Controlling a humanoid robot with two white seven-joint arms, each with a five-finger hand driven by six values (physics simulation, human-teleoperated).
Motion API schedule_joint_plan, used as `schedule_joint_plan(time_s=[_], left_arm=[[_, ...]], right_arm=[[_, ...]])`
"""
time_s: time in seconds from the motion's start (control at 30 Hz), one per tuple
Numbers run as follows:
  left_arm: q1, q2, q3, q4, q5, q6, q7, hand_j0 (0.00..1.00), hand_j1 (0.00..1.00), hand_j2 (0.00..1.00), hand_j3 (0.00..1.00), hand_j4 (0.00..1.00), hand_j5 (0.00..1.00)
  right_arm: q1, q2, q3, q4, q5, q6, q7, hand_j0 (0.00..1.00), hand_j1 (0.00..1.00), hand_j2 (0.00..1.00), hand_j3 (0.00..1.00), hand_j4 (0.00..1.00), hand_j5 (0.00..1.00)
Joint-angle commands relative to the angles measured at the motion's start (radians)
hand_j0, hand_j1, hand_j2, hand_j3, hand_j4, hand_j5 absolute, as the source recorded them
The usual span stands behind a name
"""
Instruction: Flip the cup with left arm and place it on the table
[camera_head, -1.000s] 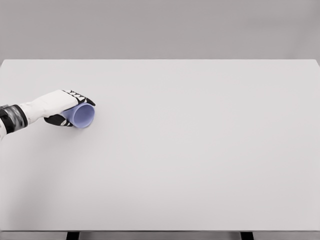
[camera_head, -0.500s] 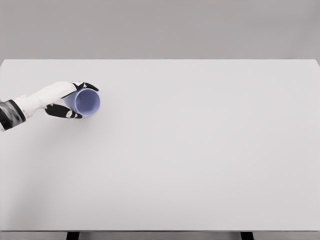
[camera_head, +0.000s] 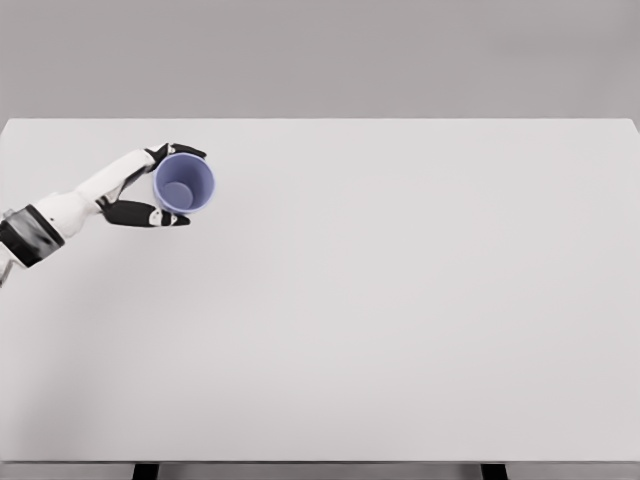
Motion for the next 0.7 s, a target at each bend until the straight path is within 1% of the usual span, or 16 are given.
schedule_joint_plan(time_s=[0.0, 0.03, 0.1, 0.13, 0.23, 0.37, 0.47, 0.67], left_arm=[[0.0, -0.009, -0.002, -0.014, 0.073, 0.002, 0.0, 0.78, 0.78, 0.78, 0.78, 0.78, 0.78], [0.005, -0.008, -0.001, -0.031, 0.098, 0.0, 0.0, 0.78, 0.78, 0.78, 0.78, 0.78, 0.78], [0.009, -0.009, -0.002, -0.039, 0.124, 0.0, 0.002, 0.78, 0.78, 0.78, 0.78, 0.78, 0.78], [0.023, -0.009, -0.002, -0.045, 0.142, 0.0, 0.002, 0.79, 0.79, 0.79, 0.79, 0.79, 0.79], [0.037, -0.009, -0.001, -0.059, 0.173, 0.0, 0.002, 0.79, 0.79, 0.79, 0.79, 0.79, 0.79], [0.063, -0.009, -0.001, -0.07, 0.196, 0.002, 0.002, 0.79, 0.79, 0.79, 0.79, 0.79, 0.79], [0.069, -0.012, -0.001, -0.074, 0.2, 0.002, 0.002, 0.79, 0.79, 0.79, 0.79, 0.79, 0.79], [0.084, -0.046, -0.001, -0.07, 0.216, 0.005, 0.002, 0.8, 0.8, 0.8, 0.8, 0.8, 0.8]], right_arm=[[0.0, 0.0, 0.0, -0.001, 0.0, 0.0, 0.0, 1.0, 1.0, 1.0, 1.0, 1.0, 1.0], [0.0, 0.0, 0.0, 0.0, 0.0, 0.0, 0.0, 1.0, 1.0, 1.0, 1.0, 1.0, 1.0], [0.0, 0.0, 0.0, 0.0, 0.0, 0.0, 0.0, 1.0, 1.0, 1.0, 1.0, 1.0, 1.0], [0.0, 0.0, 0.0, 0.0, 0.0, 0.0, 0.0, 1.0, 1.0, 1.0, 1.0, 1.0, 1.0], [0.0, 0.0, 0.0, 0.0, 0.0, 0.0, 0.0, 1.0, 1.0, 1.0, 1.0, 1.0, 1.0], [0.0, 0.0, 0.0, -0.001, 0.0, 0.0, 0.0, 1.0, 1.0, 1.0, 1.0, 1.0, 1.0], [0.0, 0.0, 0.0, 0.0, 0.0, 0.0, 0.0, 1.0, 1.0, 1.0, 1.0, 1.0, 1.0], [0.0, 0.0, 0.0, 0.0, 0.0, 0.0, 0.0, 1.0, 1.0, 1.0, 1.0, 1.0, 1.0]])
